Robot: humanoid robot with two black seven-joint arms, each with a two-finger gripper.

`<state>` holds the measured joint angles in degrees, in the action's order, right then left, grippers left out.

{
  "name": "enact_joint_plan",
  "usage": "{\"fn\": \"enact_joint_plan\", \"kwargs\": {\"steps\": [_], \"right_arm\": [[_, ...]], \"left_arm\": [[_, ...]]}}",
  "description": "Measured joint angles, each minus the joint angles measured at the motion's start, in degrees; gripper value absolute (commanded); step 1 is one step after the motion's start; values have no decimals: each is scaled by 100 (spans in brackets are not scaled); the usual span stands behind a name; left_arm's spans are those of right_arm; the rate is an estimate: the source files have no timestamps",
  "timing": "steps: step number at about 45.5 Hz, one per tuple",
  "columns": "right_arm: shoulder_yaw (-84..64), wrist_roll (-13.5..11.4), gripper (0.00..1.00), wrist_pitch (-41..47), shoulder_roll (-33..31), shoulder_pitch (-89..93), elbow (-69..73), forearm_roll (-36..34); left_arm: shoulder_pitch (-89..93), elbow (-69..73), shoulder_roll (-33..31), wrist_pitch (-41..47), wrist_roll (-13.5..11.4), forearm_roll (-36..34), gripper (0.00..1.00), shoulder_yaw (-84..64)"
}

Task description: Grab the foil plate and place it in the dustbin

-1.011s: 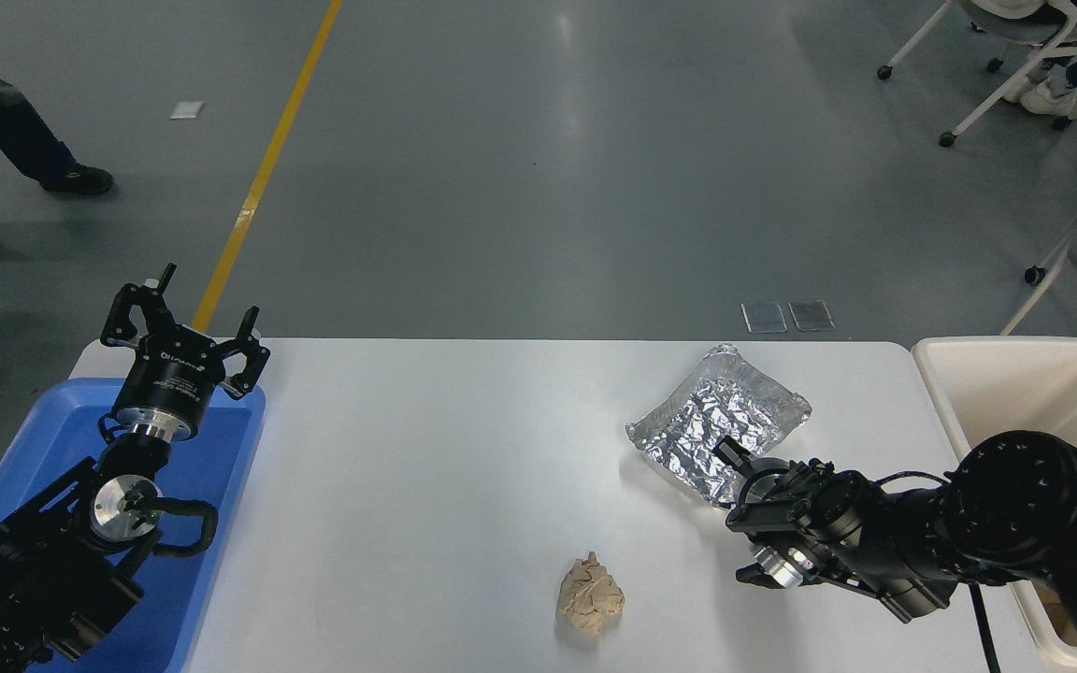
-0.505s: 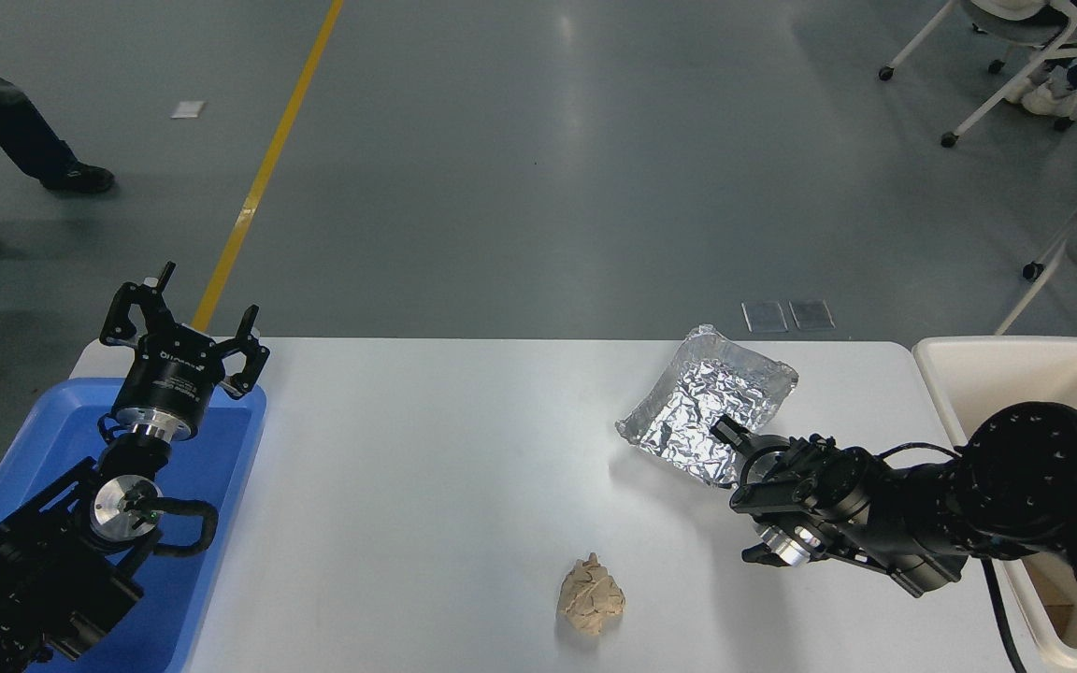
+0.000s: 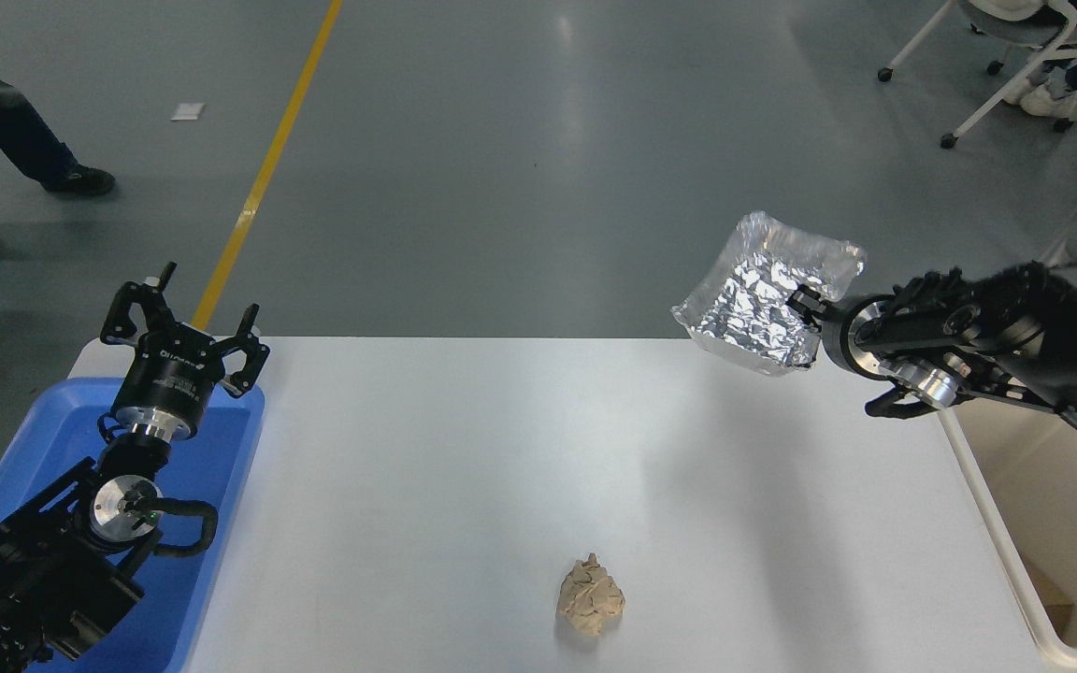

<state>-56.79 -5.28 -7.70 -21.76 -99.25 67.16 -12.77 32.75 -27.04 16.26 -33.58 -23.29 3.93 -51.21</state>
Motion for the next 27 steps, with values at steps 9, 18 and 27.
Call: {"fn": "enact_joint_plan", "kwargs": {"steps": [9,18,27], "right_arm": [[-251,-9,0,772,-368,-821,64,2],[-430,-13,0,1255,-632,-1358,90,2],[-513,-15,0,1483,-765,-1580,99,2]], "left_arm": [[1,-1,0,0,0,0,99,3],[1,1,-1,0,0,-4,99,5],[-2,2,0,0,0,-4,99,5]]}}
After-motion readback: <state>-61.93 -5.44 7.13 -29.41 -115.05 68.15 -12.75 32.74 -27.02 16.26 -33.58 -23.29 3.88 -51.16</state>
